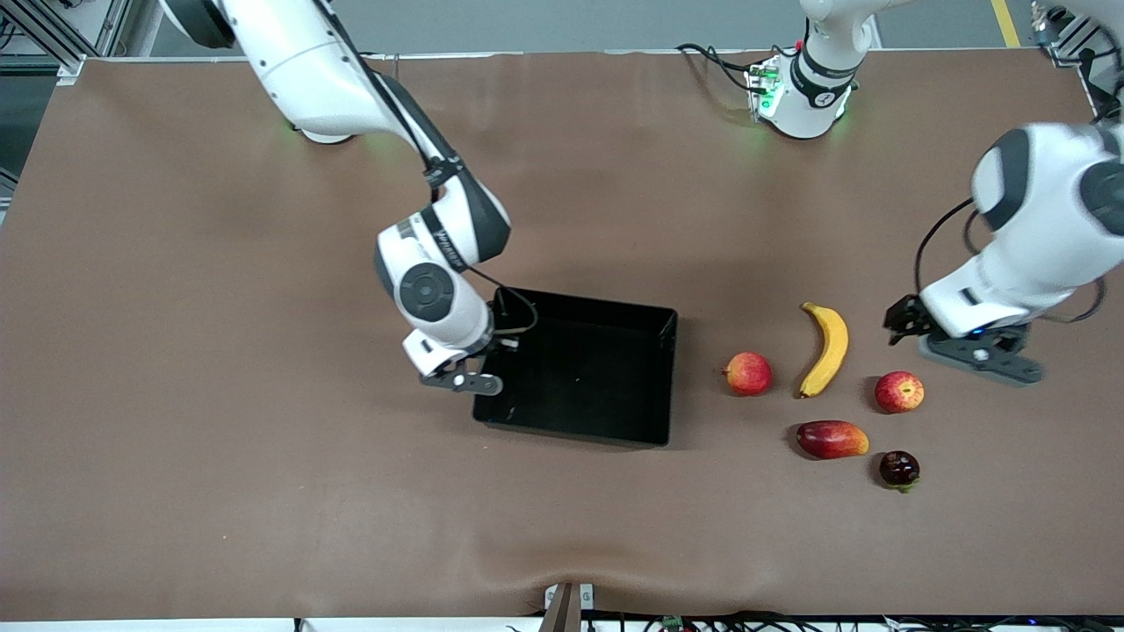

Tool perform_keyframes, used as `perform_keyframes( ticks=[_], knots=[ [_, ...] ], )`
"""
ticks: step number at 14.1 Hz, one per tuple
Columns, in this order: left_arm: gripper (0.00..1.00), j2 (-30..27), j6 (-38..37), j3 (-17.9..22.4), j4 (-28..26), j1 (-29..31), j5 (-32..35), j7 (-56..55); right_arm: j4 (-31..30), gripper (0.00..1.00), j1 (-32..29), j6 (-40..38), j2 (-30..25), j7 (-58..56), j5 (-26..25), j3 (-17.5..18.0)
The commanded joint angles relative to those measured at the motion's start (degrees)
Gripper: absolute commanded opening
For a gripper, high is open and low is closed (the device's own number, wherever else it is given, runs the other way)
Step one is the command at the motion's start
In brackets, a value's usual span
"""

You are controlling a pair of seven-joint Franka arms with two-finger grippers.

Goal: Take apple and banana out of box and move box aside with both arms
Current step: 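Grip the tray rim with the right gripper and drag it away from the fruit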

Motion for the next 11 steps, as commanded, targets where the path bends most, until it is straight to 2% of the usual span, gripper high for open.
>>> perform_keyframes(
  ticks=[1, 5, 7, 11],
  knots=[
    [1.00, 1.1, -10.7, -1.4, 9.5, 0.0, -0.9, -5.8, -0.8, 0.00, -7.9, -3.2, -4.0, -7.8, 0.3, 0.8],
    [1.00, 0.1, -22.2, -3.7, 18.5, 0.2, -1.1, -10.6, -1.7, 0.00, -21.0, -4.8, -5.0, -20.5, 0.0, 0.7],
    [1.00, -1.7, -25.5, -4.0, 19.9, 0.4, -0.9, -10.3, -2.7, 0.00, -27.4, -2.9, -4.8, -24.5, -3.5, 0.4],
    [1.00, -5.8, -28.3, -3.1, 20.9, 0.0, -0.9, -9.8, -5.5, 0.00, -38.3, -2.7, -5.0, -36.8, -3.5, 0.5]
  ],
)
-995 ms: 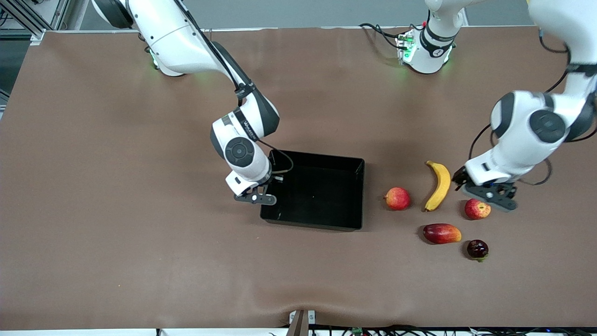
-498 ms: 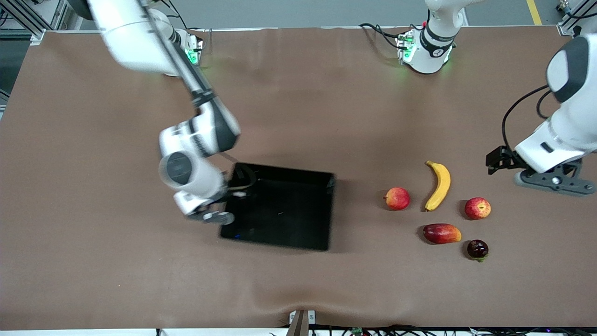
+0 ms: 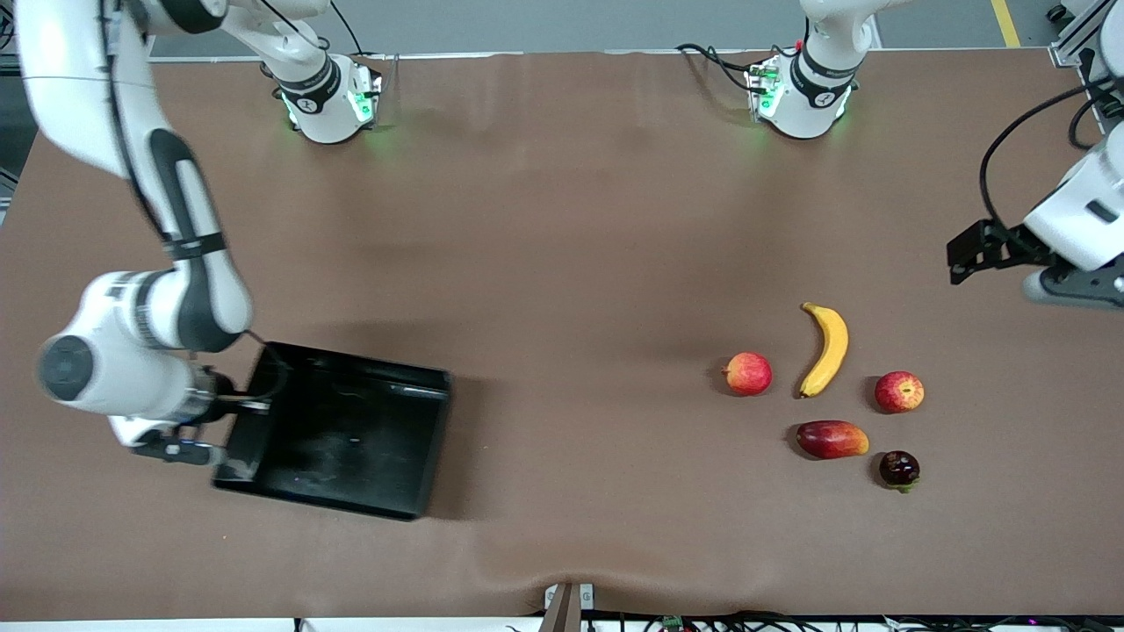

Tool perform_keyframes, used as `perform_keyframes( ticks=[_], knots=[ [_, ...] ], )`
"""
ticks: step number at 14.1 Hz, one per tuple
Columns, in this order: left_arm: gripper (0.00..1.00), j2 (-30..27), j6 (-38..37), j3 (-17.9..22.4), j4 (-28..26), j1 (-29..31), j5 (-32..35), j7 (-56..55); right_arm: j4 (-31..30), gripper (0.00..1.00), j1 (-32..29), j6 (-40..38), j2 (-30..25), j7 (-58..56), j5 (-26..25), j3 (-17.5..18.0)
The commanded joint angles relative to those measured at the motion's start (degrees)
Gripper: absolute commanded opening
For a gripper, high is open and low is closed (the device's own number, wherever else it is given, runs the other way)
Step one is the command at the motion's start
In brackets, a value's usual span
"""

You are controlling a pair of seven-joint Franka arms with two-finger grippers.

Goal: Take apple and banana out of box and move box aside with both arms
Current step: 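Grip the tray rim with the right gripper and drag it away from the fruit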

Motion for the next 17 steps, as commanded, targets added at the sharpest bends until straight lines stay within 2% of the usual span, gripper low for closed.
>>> perform_keyframes(
  ticks=[1, 2, 4, 5, 7, 9, 11, 12, 13, 14, 15, 17],
  knots=[
    [1.00, -4.4, -2.2, 0.4, -0.2, -0.4, -0.3, 0.2, -3.5, 0.00, -7.2, 0.4, -1.9, -8.6, 0.0, 1.6],
    [1.00, -5.1, -3.2, 1.6, -0.2, -2.0, -0.3, -0.2, -4.4, 0.00, -10.1, 0.4, -1.8, -11.1, 0.1, 1.8],
    [1.00, -6.9, -6.1, 8.5, -1.0, -7.6, -1.0, -0.3, -4.7, 0.00, -14.0, 0.4, -1.5, -15.0, 0.2, 1.8],
    [1.00, -7.6, -6.5, 10.6, -2.0, -9.7, -1.9, -0.5, -4.5, 0.00, -15.4, 0.6, -1.3, -16.5, 0.2, 1.8],
    [1.00, -10.2, -6.4, 14.3, -5.3, -12.3, -4.7, -1.1, -4.3, 0.00, -17.0, 3.0, -0.9, -18.4, 0.3, 1.8],
    [1.00, -12.2, -5.9, 20.1, -7.7, -16.5, -7.2, -1.2, -4.3, 0.00, -17.2, 4.9, 0.3, -18.8, 0.3, 1.8],
    [1.00, -13.4, -5.8, 20.3, -9.2, -17.0, -7.4, -1.9, -4.3, 0.00, -17.3, 7.4, 2.1, -19.2, 0.5, 1.8],
    [1.00, -13.4, -6.0, 20.2, -9.3, -17.3, -7.3, -2.9, -4.2, 0.07, -17.3, 7.4, 2.4, -20.0, 0.5, 1.8],
    [1.00, -13.2, -6.2, 20.1, -9.2, -17.2, -7.3, -3.3, -4.2, 0.25, -17.3, 7.4, 2.5, -21.2, 0.5, 1.8],
    [1.00, -12.9, -6.2, 20.1, -8.9, -17.3, -7.3, -3.3, -4.2, 0.55, -17.2, 7.3, 2.5, -21.4, 0.5, 1.8],
    [1.00, -12.7, -6.2, 20.1, -8.8, -17.3, -7.3, -3.3, -4.1, 1.00, -17.0, 7.4, 2.4, -21.4, 0.5, 1.8],
    [1.00, -12.6, -6.2, 20.1, -8.8, -17.4, -7.3, -3.3, -2.3, 1.00, -16.4, 7.0, 2.1, -21.1, 0.5, 1.8]
  ],
)
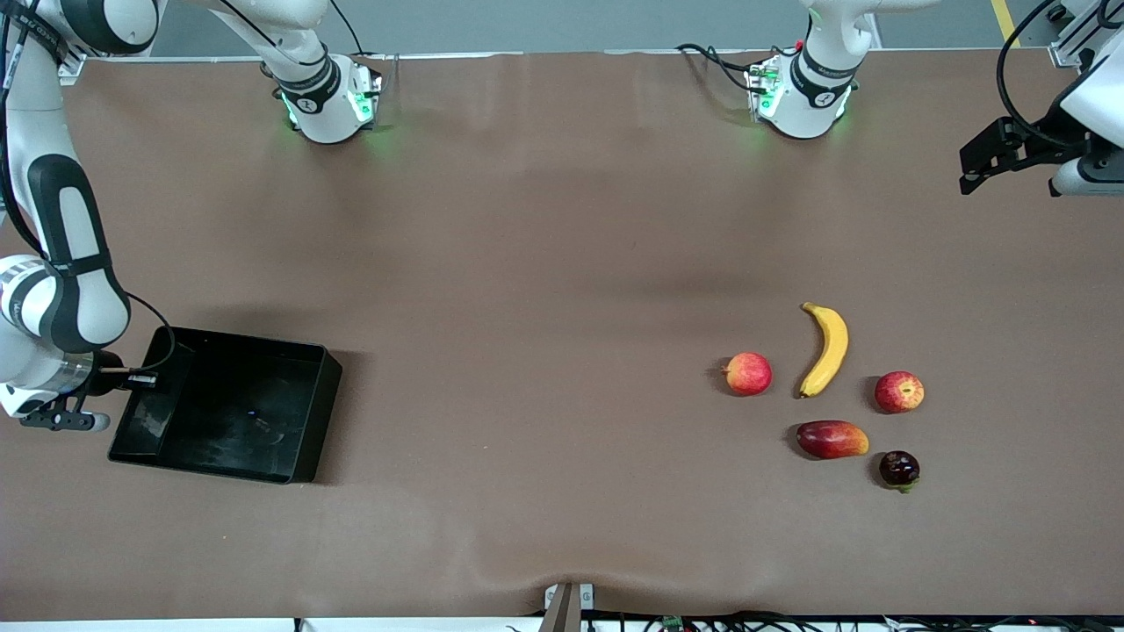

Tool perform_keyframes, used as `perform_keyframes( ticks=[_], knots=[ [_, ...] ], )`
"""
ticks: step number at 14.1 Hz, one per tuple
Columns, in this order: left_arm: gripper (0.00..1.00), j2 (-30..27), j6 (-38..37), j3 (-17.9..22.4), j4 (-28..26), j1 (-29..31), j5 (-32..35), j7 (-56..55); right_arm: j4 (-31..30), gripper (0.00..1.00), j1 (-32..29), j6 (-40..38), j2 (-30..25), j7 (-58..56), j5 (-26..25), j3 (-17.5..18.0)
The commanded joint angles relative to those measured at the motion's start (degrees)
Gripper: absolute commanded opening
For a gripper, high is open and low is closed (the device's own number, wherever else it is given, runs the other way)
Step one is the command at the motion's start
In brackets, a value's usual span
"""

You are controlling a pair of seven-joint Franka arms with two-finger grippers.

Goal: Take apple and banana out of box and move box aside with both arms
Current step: 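Release the tray and raise the right gripper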

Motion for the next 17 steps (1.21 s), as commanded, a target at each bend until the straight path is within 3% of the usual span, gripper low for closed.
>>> perform_keyframes(
  ticks=[1, 3, 6, 17],
  knots=[
    [1.00, -0.9, 0.4, 0.4, -0.9, -0.5, -0.7, -0.7, 2.8, 1.00, 0.2, -0.6, -1.1, -0.6, 0.4, 0.8],
    [1.00, -0.8, 0.5, 0.4, -0.8, -0.4, -0.7, -0.7, 6.2, 1.00, 2.1, -0.9, -2.1, -0.4, 0.3, 0.8],
    [1.00, -0.7, 0.5, 0.4, -0.8, -0.1, -0.7, -0.6, 6.4, 1.00, 5.8, -1.8, -6.4, 4.8, -0.3, 0.7],
    [1.00, -0.5, 0.7, 1.1, -0.2, 1.2, -0.6, -0.9, 1.3, 1.00, 16.2, -27.9, -28.8, 19.6, -0.4, 0.7]
  ],
)
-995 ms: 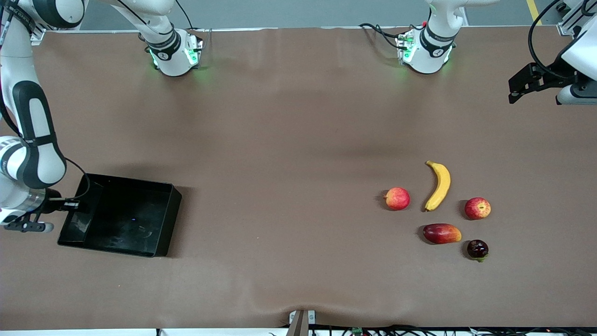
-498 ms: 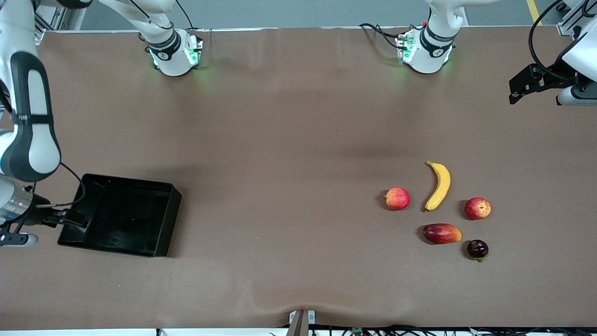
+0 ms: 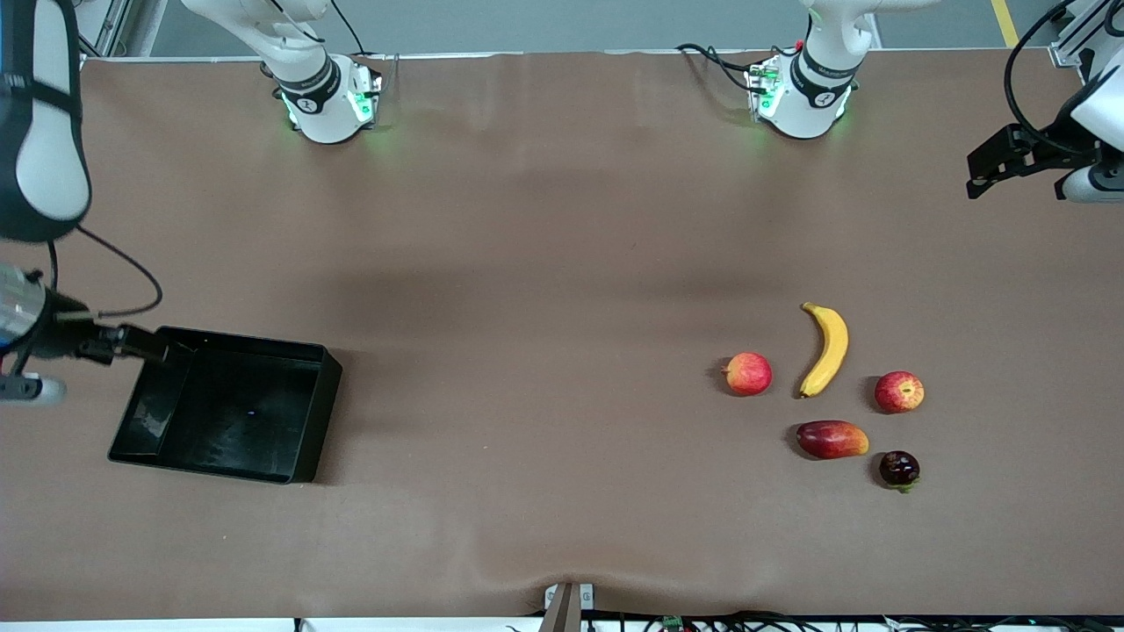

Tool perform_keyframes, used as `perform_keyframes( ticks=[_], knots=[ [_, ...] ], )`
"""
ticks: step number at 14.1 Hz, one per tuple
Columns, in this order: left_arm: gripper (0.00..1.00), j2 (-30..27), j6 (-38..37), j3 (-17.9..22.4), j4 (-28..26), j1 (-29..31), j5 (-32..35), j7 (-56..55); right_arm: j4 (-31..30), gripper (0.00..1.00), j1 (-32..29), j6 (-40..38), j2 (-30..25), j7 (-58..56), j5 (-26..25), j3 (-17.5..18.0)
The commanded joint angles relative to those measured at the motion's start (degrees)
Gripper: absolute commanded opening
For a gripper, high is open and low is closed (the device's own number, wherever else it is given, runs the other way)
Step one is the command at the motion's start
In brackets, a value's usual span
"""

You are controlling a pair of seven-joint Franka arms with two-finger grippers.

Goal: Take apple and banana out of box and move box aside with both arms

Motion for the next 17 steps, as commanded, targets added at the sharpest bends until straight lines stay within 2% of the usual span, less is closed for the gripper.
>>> perform_keyframes(
  ticks=[1, 3, 7, 17],
  knots=[
    [1.00, -0.7, 0.3, 0.0, 0.2, 0.4, -0.6, -1.0, -3.7, 1.00, 2.3, -3.4, -5.9, 4.4, -0.9, -0.2],
    [1.00, -0.5, 0.3, 0.1, 0.4, 0.3, -0.4, -1.6, -3.2, 1.00, 2.4, -6.1, -8.3, 4.6, -3.6, -0.1],
    [1.00, -0.4, 0.1, -0.4, 0.7, 0.2, 0.0, -4.0, -2.6, 1.00, 3.3, -10.8, -12.1, 4.6, -3.6, 0.1],
    [1.00, 0.7, 0.0, 0.4, 1.5, 1.1, -0.7, -3.4, -1.6, 1.00, 2.6, -15.1, -13.9, 4.0, -3.8, -0.6]
  ],
)
